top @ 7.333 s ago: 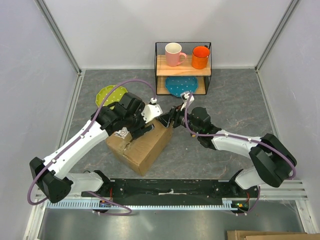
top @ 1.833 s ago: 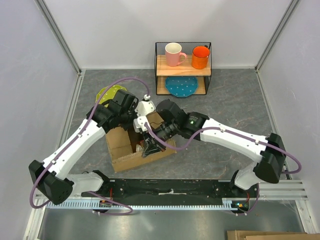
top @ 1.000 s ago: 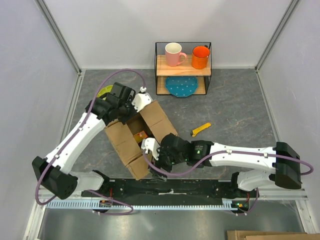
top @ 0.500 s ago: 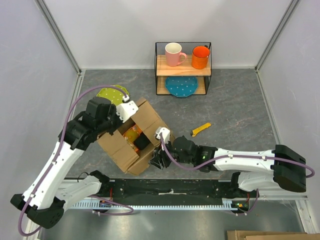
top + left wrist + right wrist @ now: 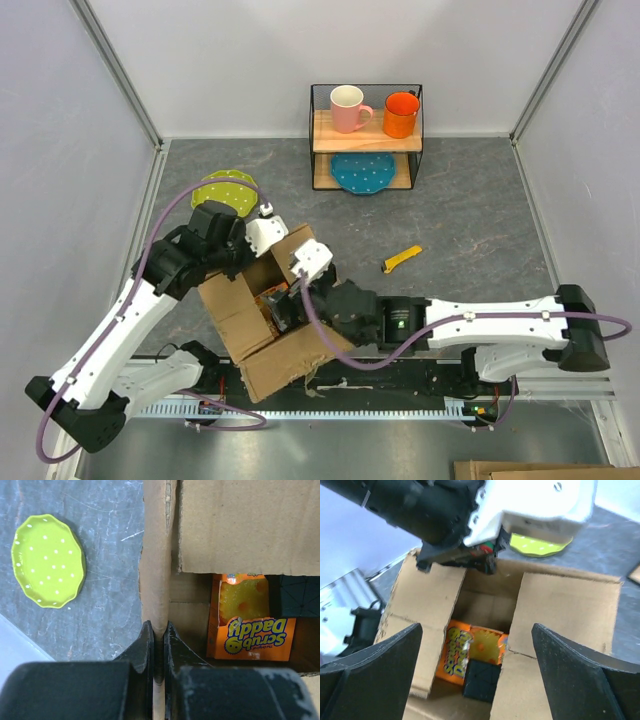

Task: Unpack the express box
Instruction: Open the express box at the center of the board.

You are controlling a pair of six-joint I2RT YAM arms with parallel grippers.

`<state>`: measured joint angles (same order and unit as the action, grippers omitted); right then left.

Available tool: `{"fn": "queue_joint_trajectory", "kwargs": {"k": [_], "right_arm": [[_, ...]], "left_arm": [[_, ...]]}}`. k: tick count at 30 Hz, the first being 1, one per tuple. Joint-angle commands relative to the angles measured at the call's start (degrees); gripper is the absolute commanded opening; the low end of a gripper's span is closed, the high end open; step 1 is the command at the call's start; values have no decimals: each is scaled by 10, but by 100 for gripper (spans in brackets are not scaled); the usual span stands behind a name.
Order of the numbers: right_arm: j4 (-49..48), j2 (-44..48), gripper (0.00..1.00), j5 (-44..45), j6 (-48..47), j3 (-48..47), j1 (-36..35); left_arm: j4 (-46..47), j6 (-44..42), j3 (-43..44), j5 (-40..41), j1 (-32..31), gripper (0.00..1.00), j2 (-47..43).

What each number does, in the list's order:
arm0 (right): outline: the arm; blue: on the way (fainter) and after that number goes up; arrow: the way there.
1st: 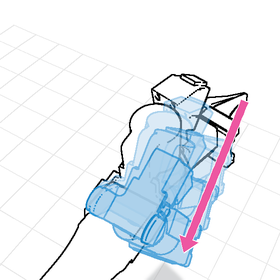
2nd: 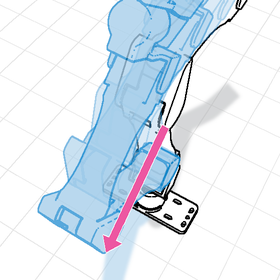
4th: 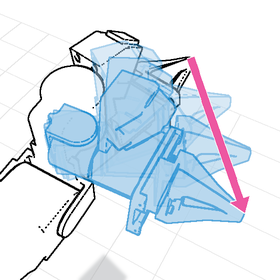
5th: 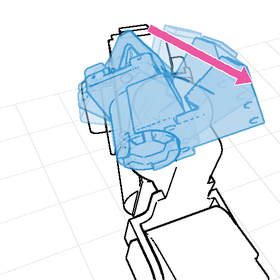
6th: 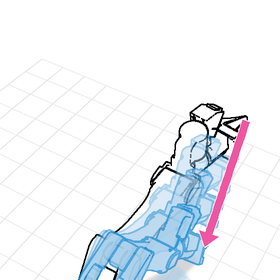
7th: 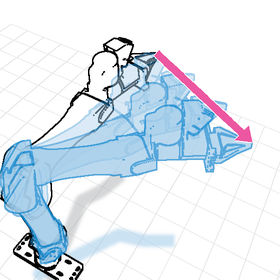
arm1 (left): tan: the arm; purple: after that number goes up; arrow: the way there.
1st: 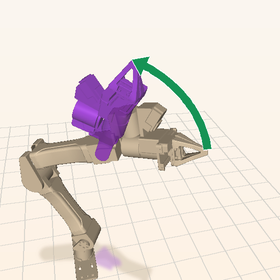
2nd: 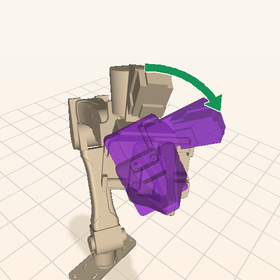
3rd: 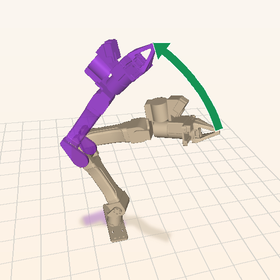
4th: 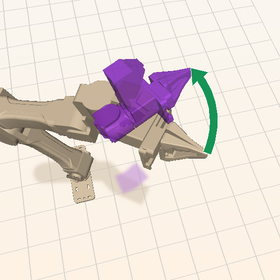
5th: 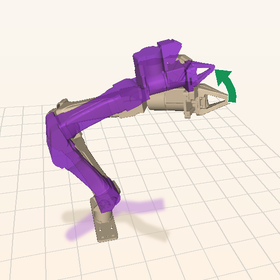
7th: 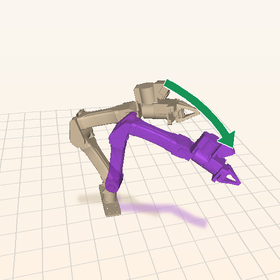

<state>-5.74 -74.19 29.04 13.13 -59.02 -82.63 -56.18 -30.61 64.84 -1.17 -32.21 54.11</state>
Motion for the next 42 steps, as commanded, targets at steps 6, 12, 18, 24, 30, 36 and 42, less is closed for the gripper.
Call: {"fn": "queue_joint_trajectory", "kwargs": {"k": [6, 12, 18, 24, 30, 36, 42], "right_arm": [[163, -202, 98, 451, -147, -164, -89], [242, -316, 98, 613, -181, -226, -123], [267, -263, 98, 632, -133, -213, -127], [267, -162, 96, 648, -110, -165, -114], [267, -99, 95, 626, -97, -114, -87], [246, -127, 98, 577, -126, -137, -103], [265, -198, 98, 561, -79, -188, -126]], "left_arm": [[-9, 40, 13, -20, -5, 2, 14], [-9, 42, 13, -17, -5, 2, 17], [-13, 36, 6, -13, -5, 2, 7], [-15, 32, 0, -17, -5, 2, -1], [-18, 31, 2, -26, -5, 2, -2], [-17, 35, 3, -27, -6, 2, 3], [-17, 39, -1, -23, -5, 2, 6]]}}
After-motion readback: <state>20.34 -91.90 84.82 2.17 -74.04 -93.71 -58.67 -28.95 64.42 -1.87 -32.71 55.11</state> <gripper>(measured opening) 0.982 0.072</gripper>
